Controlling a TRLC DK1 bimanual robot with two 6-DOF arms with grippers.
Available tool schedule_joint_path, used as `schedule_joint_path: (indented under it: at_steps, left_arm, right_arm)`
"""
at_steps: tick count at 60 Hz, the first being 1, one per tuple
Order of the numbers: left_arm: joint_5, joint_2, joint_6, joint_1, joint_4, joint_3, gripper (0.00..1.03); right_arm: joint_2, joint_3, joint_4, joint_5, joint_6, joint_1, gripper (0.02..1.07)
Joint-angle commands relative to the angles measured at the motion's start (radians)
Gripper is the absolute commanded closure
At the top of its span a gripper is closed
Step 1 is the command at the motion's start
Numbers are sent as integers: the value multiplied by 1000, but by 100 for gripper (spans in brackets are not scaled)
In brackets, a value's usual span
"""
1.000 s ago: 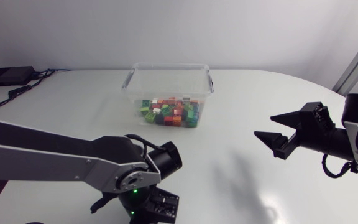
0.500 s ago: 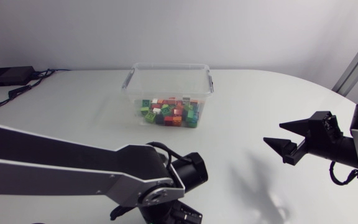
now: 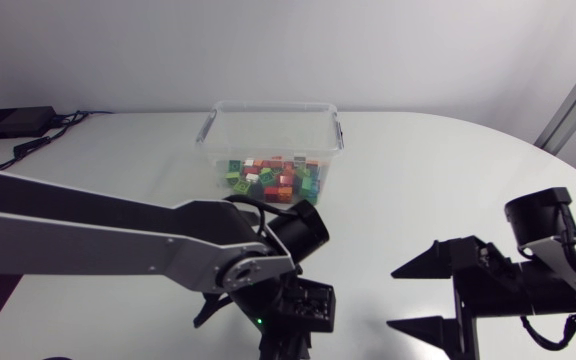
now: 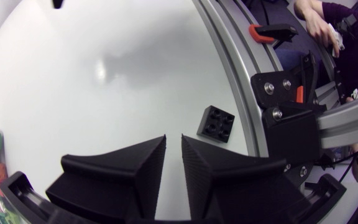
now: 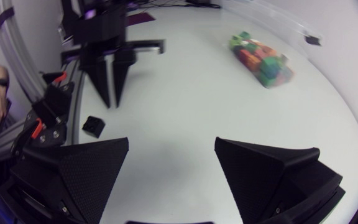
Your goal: Place the duplo bricks in the container
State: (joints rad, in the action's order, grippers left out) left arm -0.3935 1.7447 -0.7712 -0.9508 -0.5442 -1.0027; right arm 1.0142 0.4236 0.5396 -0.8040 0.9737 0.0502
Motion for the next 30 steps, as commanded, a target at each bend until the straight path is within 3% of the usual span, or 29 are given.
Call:
schedule_joint_path:
  at_steps: [1, 4, 6, 12, 22, 30]
  left_arm:
    - [-16, -62, 46, 53, 15, 46, 61]
    - [-13, -82, 61, 83, 15, 56, 50]
    - [-11, -109, 85, 124, 30, 76, 35]
    - [15, -157, 133, 167, 82, 115, 21]
    - [96, -237, 262, 248, 201, 157, 18]
    - [199, -284, 346, 264, 291, 204, 17]
  right_arm:
    - [-16, -17, 36, 40, 53, 132, 7]
    - [6, -17, 34, 65, 57, 212, 7]
    - [43, -13, 30, 88, 68, 281, 7]
    - [142, 17, -21, 104, 128, 347, 7]
    - [322, 98, -35, 126, 278, 435, 7]
    - [348, 84, -147, 186, 352, 557, 8]
